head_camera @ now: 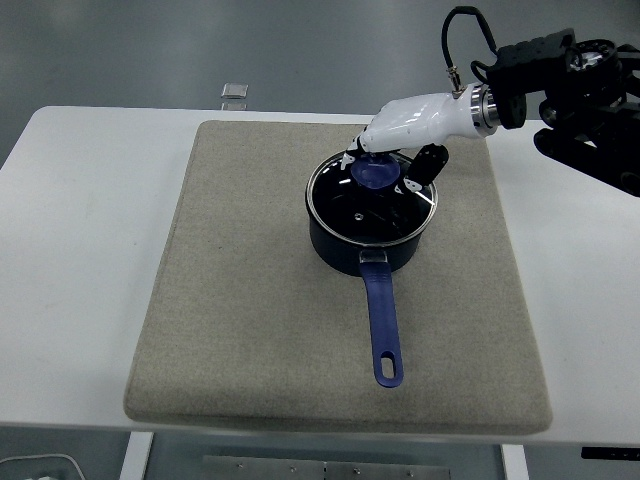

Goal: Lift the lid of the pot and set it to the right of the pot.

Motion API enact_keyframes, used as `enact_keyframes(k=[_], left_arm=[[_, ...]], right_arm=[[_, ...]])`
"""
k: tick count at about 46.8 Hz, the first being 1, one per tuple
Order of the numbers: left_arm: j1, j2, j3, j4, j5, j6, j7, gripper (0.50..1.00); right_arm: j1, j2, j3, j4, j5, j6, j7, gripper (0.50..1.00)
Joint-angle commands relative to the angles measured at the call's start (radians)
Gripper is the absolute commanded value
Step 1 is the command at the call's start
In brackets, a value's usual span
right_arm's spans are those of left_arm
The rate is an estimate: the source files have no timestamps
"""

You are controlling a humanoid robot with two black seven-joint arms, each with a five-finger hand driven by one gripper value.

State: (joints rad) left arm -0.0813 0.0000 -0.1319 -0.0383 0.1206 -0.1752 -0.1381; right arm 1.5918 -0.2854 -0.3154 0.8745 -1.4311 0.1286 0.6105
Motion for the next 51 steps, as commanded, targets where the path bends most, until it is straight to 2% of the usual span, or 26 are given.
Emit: enact_keyframes(k=[1,28,37,51], left_arm=[[0.000,0.000,0.000,0.000,-0.001,0.000,0.000,1.000],[0.000,0.000,0.000,0.000,0.001,0.000,0.000,1.000],[0.000,0.000,0.000,0.000,0.001,0.000,0.000,1.000],[0.000,0.000,0.000,0.000,0.001,0.000,0.000,1.000]], right_arm=[[0.000,0.000,0.001,0.000,0.001,-0.001,0.000,0.500],[0.028,0.035,0.007,-0.060,0.014,0.000,0.000,0.500],[0.025,0.058,0.007,-0.170,0.021,0.000,0.000,0.500],[0.011,0.060,-0.002,-0.282,0.021,-0.004,0.000,0.500]])
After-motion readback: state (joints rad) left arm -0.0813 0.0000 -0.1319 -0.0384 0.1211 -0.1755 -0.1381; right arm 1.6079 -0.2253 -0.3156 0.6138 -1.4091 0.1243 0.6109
